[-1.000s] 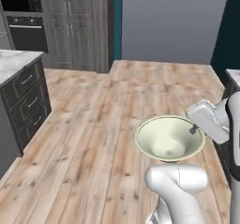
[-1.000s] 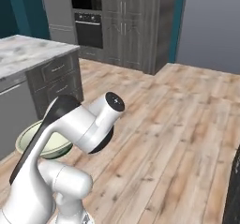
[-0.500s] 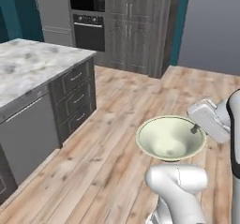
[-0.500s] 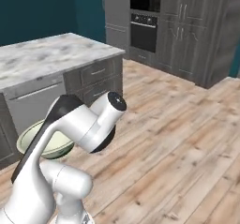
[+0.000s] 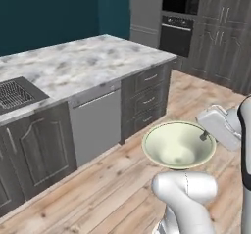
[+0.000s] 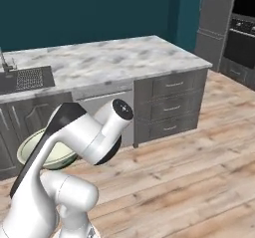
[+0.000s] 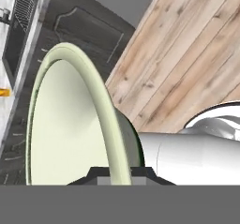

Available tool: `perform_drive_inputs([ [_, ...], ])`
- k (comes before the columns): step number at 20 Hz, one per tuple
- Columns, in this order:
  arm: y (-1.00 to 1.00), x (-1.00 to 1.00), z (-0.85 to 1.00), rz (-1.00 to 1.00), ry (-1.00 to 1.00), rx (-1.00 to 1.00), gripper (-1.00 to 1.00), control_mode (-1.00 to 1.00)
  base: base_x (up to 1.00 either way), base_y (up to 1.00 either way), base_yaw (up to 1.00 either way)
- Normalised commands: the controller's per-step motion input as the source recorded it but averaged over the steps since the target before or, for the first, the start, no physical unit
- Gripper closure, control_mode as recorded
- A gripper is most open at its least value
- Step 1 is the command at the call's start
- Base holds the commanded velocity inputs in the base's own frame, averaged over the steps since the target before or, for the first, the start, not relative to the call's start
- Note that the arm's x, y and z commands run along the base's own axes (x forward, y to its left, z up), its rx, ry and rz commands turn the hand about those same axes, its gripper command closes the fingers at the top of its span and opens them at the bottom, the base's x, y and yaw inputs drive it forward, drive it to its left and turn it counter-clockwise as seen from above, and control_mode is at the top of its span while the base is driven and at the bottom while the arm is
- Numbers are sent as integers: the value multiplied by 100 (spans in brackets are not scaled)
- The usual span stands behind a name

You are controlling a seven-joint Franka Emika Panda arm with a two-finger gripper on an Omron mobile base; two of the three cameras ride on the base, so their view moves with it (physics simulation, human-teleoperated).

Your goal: Pick the cup and bowl from the counter and place them on the counter next to the sink.

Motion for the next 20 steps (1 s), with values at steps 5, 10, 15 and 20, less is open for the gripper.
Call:
perform_drive_inputs([
  [5, 0, 0, 0, 0, 0, 0, 100, 100, 94, 1, 52],
  [10, 0, 0, 0, 0, 0, 0, 100, 100, 100, 0, 37],
  [15, 0, 0, 0, 0, 0, 0, 100, 100, 100, -3, 28],
  [20, 0, 0, 0, 0, 0, 0, 100, 100, 95, -41, 18],
])
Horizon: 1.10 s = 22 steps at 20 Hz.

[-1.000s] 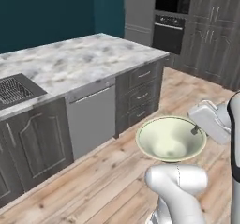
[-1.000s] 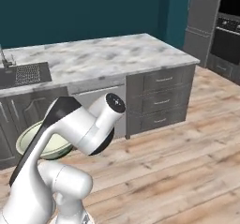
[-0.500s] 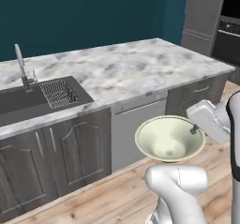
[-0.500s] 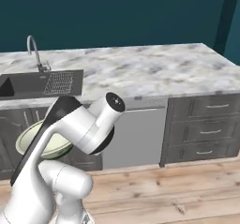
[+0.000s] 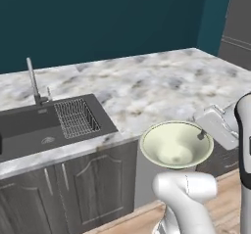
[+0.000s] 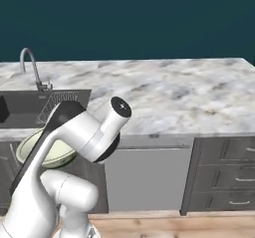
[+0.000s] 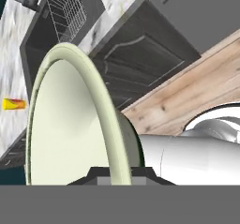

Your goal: Pick the cup and bowl from the counter and place them on the counter next to the sink.

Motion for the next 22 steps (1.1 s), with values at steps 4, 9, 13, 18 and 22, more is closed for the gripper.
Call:
perform_drive_inputs([
  [4, 0, 0, 0, 0, 0, 0, 100, 100, 99, -43, 13],
  [9, 0, 0, 0, 0, 0, 0, 100, 100, 99, -24, 11],
  [13, 0, 0, 0, 0, 0, 0, 100, 100, 100, -22, 13],
  [18, 0, 0, 0, 0, 0, 0, 100, 100, 84, -19, 15],
  [22, 0, 0, 0, 0, 0, 0, 100, 100, 8, 0, 3],
])
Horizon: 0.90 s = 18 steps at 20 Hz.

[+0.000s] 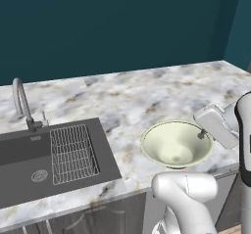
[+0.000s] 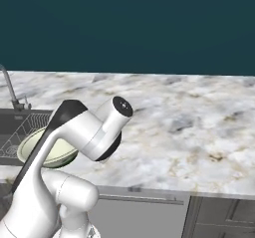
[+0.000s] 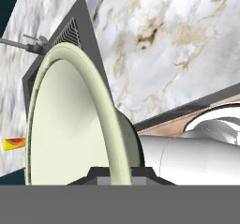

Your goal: Pick the cup and bowl from the counter and place them on the counter next to the sink.

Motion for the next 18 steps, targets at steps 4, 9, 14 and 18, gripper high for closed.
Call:
perform_drive_inputs([
  [4, 0, 0, 0, 0, 0, 0, 100, 100, 0, 0, 0],
  [9, 0, 0, 0, 0, 0, 0, 100, 100, 0, 0, 0],
  [14, 0, 0, 0, 0, 0, 0, 100, 100, 0, 0, 0],
  [18, 0, 0, 0, 0, 0, 0, 100, 100, 0, 0, 0],
])
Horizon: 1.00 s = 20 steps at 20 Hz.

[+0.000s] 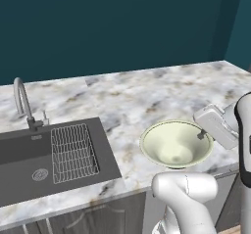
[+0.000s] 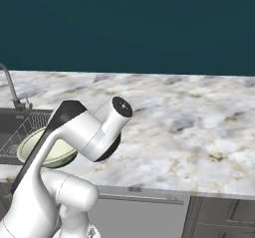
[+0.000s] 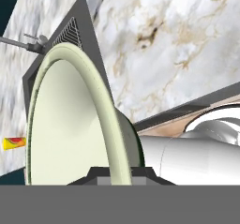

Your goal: Pick the cup and bowl from the counter and place them on the counter next to the sink.

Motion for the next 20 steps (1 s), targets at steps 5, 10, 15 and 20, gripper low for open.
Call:
perform_drive_inputs([
  [5, 0, 0, 0, 0, 0, 0, 100, 100, 0, 0, 0],
  [10, 0, 0, 0, 0, 0, 0, 100, 100, 0, 0, 0],
  [15, 0, 0, 0, 0, 0, 0, 100, 100, 0, 0, 0],
  [20, 0, 3, -3, 0, 0, 0, 100, -100, 0, 0, 0],
])
